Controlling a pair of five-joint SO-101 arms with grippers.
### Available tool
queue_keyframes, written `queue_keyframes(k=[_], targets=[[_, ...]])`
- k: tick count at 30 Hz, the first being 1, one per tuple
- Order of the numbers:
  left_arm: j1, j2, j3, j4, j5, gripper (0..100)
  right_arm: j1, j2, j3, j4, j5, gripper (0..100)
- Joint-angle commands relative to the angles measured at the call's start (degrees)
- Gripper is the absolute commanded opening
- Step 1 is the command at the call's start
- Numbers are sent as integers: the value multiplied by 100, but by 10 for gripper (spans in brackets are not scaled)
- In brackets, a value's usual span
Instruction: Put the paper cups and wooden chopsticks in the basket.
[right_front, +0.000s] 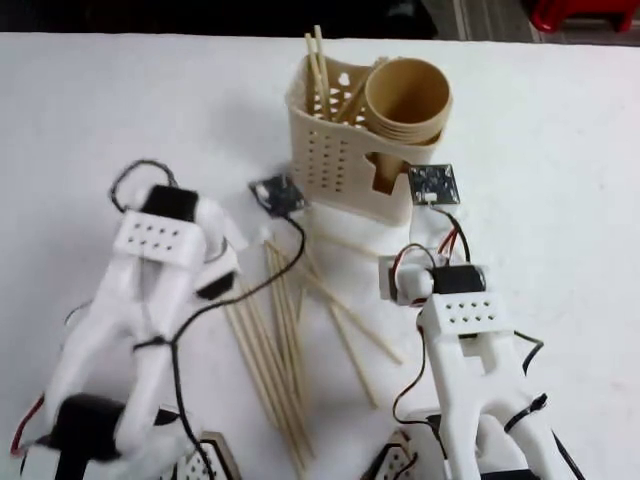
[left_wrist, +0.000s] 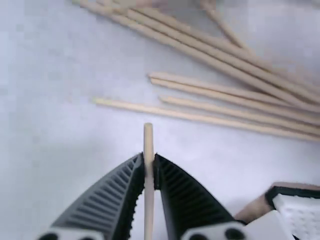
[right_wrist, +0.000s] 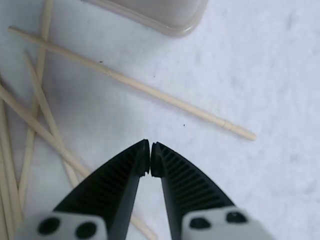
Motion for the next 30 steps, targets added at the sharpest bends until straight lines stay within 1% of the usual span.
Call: queue_keyframes(k=[1,4,9,13,16,19,23,30], targets=[[31,-804,-1222,501,185,21,40,-119,-35,-101,9,18],[31,-840,-2031,659,404,22,40,-119,-35,-101,0,18],[75,-840,-3244,642,712,22,40,-119,-35,-101,9,18],[84,-840,-4088,308,1064,22,40,-119,-35,-101,9,18],[119,-831,-4431,-281,1468,22,40,-127,-35,-101,9,18],[347,-831,-4492,-1046,1811,22,40,-119,-35,-101,9,18],[708,-769,-4492,-2295,2189,21,40,-119,-35,-101,9,18],[1147,-31,-4527,-4422,2637,21,40,-110,-35,-101,9,18]])
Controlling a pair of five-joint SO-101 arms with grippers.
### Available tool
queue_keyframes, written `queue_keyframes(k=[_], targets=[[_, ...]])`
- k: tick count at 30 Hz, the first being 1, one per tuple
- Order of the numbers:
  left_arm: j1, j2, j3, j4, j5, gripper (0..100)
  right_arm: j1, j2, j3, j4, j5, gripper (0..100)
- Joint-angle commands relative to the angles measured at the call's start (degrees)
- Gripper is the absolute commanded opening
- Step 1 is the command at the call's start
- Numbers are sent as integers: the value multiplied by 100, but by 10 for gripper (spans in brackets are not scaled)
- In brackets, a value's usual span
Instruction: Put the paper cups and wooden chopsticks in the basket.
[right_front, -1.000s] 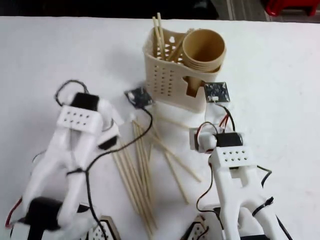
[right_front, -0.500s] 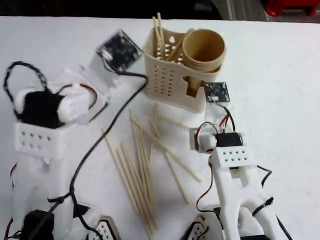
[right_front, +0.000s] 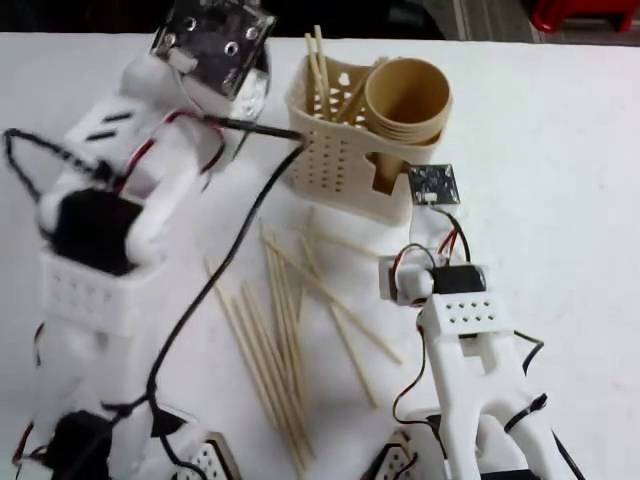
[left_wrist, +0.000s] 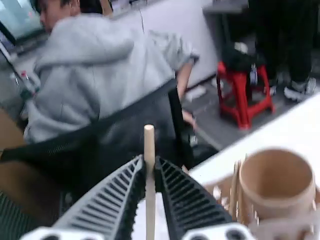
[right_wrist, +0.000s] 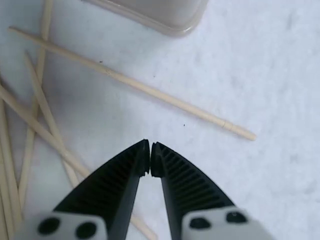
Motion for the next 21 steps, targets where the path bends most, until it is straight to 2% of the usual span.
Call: queue_keyframes(k=[1,5,9,16,21], targets=[[277,418,-229,-1503,334,21,40,-110,-35,-101,9,18],[505,567,-229,-2400,475,21,31,-110,-35,-101,9,18],[796,831,-229,-2796,475,21,22,-110,-35,-101,9,18],[822,1701,-220,-3051,484,21,22,-110,-35,-110,18,18],[822,2035,-211,-2752,484,24,31,-110,-35,-110,18,18]])
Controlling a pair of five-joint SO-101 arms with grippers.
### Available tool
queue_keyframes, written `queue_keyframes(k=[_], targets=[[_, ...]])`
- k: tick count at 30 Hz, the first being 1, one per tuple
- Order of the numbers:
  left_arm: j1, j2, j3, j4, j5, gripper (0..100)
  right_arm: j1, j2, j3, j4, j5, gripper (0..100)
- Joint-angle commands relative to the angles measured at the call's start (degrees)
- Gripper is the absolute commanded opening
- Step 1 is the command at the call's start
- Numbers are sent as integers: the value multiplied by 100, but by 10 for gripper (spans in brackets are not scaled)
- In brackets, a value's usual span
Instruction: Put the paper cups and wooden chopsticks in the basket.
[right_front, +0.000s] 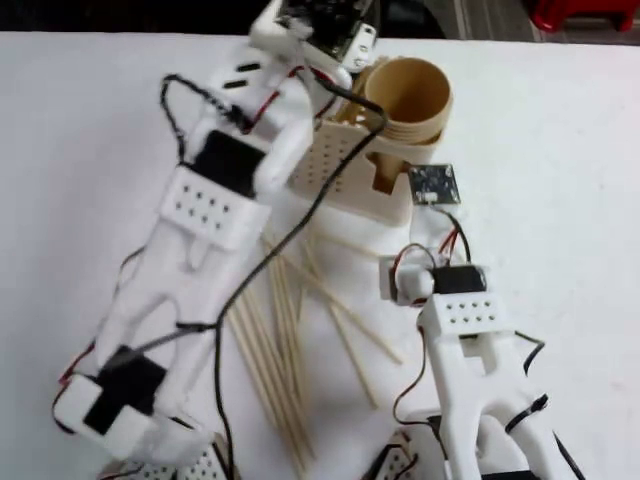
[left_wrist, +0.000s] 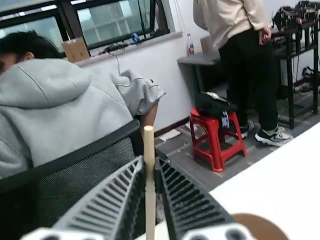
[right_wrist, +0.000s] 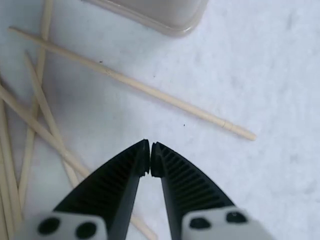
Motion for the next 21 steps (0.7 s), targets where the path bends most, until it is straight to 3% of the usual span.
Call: queue_keyframes(k=[1,6,21], targets=[[40,40,-220,299,44,31,31,-110,-35,-110,18,18],[-66,-312,-220,1468,44,161,40,-110,-35,-110,18,18],[-1877,-2431,-167,5134,-9,162,31,-154,-44,-101,18,18]])
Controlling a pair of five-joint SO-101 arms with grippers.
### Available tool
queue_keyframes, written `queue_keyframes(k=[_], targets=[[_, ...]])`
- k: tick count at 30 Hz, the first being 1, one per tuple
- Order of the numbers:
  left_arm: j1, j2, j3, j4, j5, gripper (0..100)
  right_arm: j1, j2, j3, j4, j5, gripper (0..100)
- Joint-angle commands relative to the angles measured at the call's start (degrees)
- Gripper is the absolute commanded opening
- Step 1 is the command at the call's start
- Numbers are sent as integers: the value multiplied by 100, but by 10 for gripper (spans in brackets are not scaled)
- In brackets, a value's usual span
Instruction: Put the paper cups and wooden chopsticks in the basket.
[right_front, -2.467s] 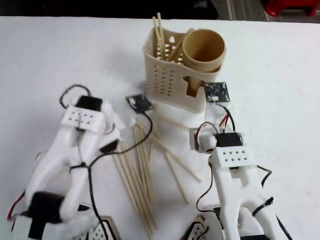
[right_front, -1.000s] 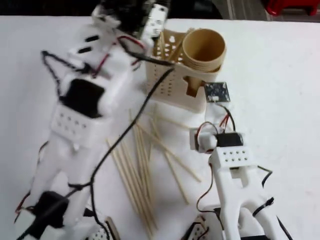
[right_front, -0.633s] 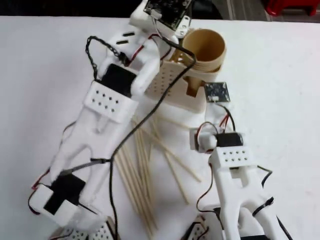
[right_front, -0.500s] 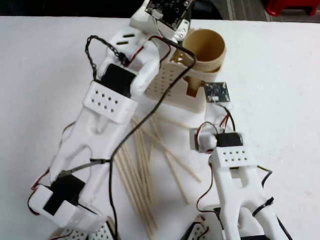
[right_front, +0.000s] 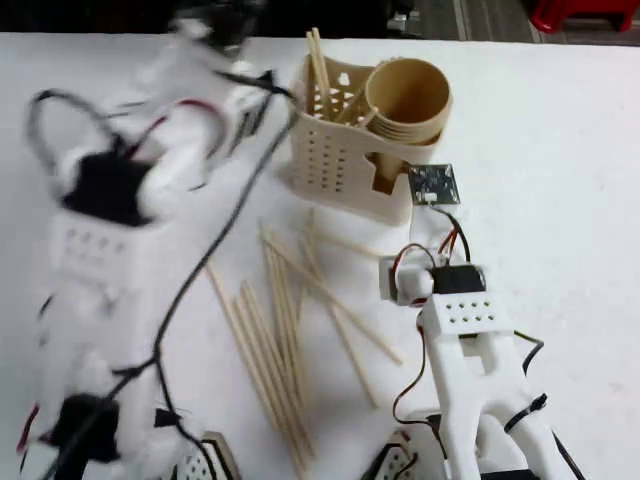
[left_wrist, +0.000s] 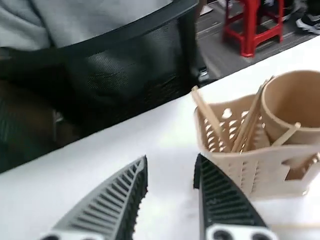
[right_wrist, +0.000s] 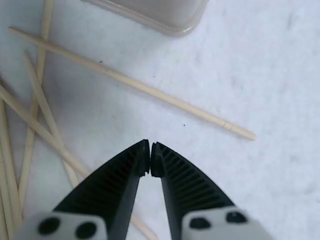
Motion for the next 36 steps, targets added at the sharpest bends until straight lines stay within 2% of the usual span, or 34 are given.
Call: queue_keyframes(k=[1,8,14,19,24,28,32,36], targets=[[-514,-901,-167,932,-9,162,22,-154,-53,-92,18,18],[-1429,-1604,-158,2066,26,162,-4,-154,-264,92,26,18],[-2000,-2246,589,2189,35,162,-593,-154,-1073,1262,492,18],[-2422,-3178,2382,1547,35,164,-1332,-101,-1538,1692,510,22],[-2800,-4189,4633,510,35,165,-2026,-92,-1591,1684,466,128],[-3046,-4927,6207,-149,18,165,-2492,-92,-1591,1613,466,133],[-3292,-5640,7499,-695,9,165,-2747,119,-1626,1349,466,137],[-3530,-6308,8527,-1099,0,165,-2835,927,-2040,1262,466,138]])
